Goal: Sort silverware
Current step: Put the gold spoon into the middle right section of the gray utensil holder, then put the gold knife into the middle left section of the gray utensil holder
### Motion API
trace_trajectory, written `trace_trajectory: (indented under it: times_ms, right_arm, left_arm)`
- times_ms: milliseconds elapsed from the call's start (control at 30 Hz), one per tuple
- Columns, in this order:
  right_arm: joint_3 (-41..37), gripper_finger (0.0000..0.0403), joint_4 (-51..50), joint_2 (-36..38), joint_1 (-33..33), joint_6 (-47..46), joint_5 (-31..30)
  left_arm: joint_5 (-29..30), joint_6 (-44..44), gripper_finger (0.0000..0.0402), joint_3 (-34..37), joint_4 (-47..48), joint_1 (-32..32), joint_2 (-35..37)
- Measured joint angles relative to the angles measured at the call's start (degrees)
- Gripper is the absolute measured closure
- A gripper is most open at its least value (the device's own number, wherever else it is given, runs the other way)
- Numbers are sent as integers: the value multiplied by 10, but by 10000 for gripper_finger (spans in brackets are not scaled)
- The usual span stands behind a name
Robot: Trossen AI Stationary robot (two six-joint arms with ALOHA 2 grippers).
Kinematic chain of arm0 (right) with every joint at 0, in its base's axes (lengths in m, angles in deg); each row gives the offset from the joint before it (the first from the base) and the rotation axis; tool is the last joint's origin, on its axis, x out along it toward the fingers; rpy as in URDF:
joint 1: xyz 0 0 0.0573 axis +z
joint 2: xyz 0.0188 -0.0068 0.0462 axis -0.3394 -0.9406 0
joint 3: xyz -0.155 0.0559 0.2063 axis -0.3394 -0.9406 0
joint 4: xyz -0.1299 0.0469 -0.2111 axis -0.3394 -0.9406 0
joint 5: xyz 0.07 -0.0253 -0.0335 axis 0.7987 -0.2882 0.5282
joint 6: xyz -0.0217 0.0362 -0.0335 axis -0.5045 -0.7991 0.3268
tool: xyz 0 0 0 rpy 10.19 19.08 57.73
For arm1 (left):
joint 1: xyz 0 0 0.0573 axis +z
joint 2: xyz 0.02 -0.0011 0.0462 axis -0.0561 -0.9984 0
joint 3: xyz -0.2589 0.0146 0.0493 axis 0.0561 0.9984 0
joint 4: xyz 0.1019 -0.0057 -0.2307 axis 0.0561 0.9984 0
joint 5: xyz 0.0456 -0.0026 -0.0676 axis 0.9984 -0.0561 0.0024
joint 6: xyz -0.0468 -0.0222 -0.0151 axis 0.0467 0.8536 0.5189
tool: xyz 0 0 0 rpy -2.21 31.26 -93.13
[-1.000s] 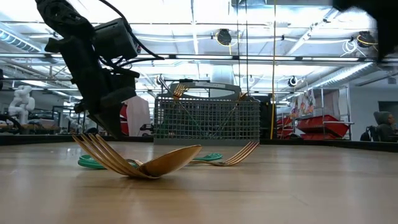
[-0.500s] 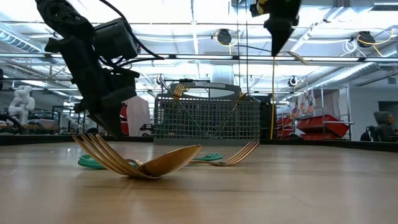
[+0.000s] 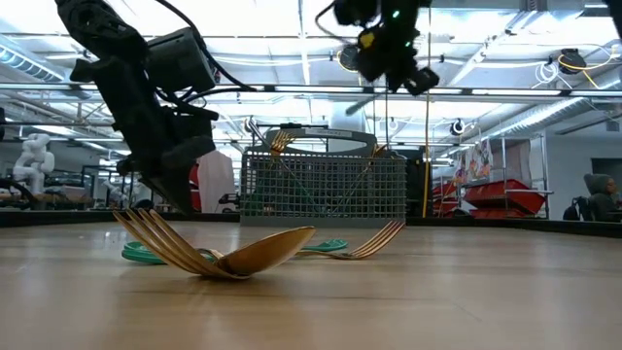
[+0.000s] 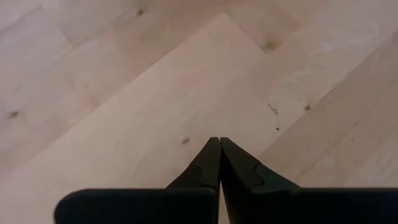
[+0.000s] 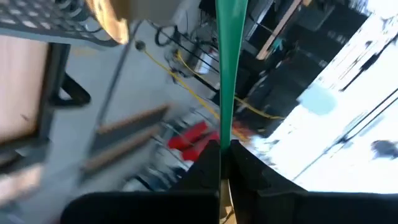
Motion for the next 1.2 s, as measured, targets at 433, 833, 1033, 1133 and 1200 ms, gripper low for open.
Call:
trace_trajectory:
  times_ms: [433, 833, 1033, 1133, 1200]
  right_arm:
    - [0, 403, -20, -98, 3, 89, -29]
    - [0, 321, -103, -103, 7, 40, 47]
    - [0, 267, -88, -103, 7, 24, 6]
    - [0, 258, -83, -101, 7, 11, -24]
    - [0, 258, -87, -95, 9, -22, -67]
  left_arm:
    - [11, -1, 393, 0, 0, 0, 0]
    - [12, -6, 393, 0, 0, 0, 0]
    - [12, -6, 393, 0, 0, 0, 0]
    - [12, -6, 393, 0, 0, 0, 0]
    - [12, -6, 393, 0, 0, 0, 0]
